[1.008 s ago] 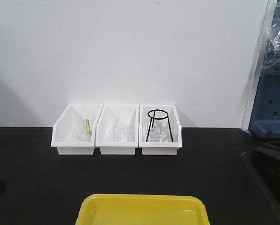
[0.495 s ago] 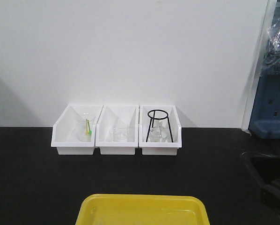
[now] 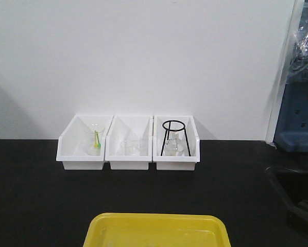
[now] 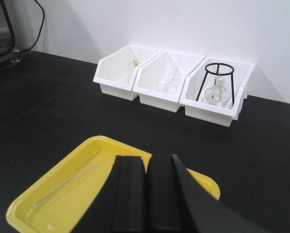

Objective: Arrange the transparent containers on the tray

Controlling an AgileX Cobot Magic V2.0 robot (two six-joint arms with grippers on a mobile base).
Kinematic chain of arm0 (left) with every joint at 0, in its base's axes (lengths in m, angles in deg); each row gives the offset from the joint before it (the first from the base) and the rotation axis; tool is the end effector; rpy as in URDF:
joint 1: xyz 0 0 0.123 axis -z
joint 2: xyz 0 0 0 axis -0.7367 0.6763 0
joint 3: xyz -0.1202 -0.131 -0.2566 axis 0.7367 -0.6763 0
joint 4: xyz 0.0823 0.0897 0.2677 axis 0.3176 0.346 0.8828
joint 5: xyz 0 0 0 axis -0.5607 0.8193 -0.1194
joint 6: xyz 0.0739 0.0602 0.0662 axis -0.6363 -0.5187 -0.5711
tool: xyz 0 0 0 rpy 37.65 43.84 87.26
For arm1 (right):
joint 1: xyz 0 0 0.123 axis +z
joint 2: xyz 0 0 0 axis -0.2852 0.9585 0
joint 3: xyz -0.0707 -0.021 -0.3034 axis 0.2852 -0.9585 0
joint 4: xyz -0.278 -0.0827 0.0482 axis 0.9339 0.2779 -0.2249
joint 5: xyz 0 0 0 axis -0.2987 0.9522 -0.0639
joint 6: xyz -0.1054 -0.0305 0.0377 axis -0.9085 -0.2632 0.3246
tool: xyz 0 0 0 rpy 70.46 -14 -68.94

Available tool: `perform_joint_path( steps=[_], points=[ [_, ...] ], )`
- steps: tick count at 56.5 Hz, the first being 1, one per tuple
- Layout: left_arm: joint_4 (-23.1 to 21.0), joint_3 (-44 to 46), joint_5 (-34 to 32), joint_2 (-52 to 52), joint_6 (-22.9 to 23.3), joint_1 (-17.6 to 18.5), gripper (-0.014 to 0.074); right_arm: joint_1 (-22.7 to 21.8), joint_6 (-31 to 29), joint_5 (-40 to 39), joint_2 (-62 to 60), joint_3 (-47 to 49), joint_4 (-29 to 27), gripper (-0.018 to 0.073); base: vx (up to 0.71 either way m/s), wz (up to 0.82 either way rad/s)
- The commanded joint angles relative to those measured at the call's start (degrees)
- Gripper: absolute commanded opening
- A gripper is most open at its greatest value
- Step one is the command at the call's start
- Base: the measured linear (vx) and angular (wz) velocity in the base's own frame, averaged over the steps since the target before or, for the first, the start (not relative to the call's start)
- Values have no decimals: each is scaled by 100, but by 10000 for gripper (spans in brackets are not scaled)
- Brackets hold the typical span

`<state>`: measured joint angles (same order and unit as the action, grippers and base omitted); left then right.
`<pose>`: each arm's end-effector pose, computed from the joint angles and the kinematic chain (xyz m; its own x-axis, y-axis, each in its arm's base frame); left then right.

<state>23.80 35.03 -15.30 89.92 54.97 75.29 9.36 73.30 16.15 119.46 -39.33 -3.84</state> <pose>0.1324 -0.0655 0.3444 -0.1186 -0.0414 -0.9921 0.4280 0.8994 -0.0887 0.1526 0.0807 0.3689 -0.2240 -0.0839 -0.9710 -0.4753 0.8792 0.0337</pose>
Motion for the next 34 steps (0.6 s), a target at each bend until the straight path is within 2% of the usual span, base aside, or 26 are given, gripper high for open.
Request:
perform_joint_path(
  steps=[1,8,14,24,32,34],
  points=[
    [223,-55,-412,-279,170,-239,-8,-16,-68,-451,-3,180,-17,-11,0,0],
    [109,-702,-418,-1078,163,-1084,-6,-16,-68,-452,-3,180,-17,-11,0,0],
    [76,-1392,-542,-1740,-2,-1655,-7,-16,-68,-452,-3,180,-17,-11,0,0],
    [-25,-2646,-972,-2712,-75,-2140,-7,-16,-68,-452,-3,180,-17,-11,0,0],
    [-325,-3352,-1479,-2942,11,-2328,-7,-16,-68,-433,-3,180,-17,-11,0,0],
    [-413,-3337,-1294,-2936,69,-2336,-7,-16,-68,-433,-3,180,-17,-11,0,0]
  ],
)
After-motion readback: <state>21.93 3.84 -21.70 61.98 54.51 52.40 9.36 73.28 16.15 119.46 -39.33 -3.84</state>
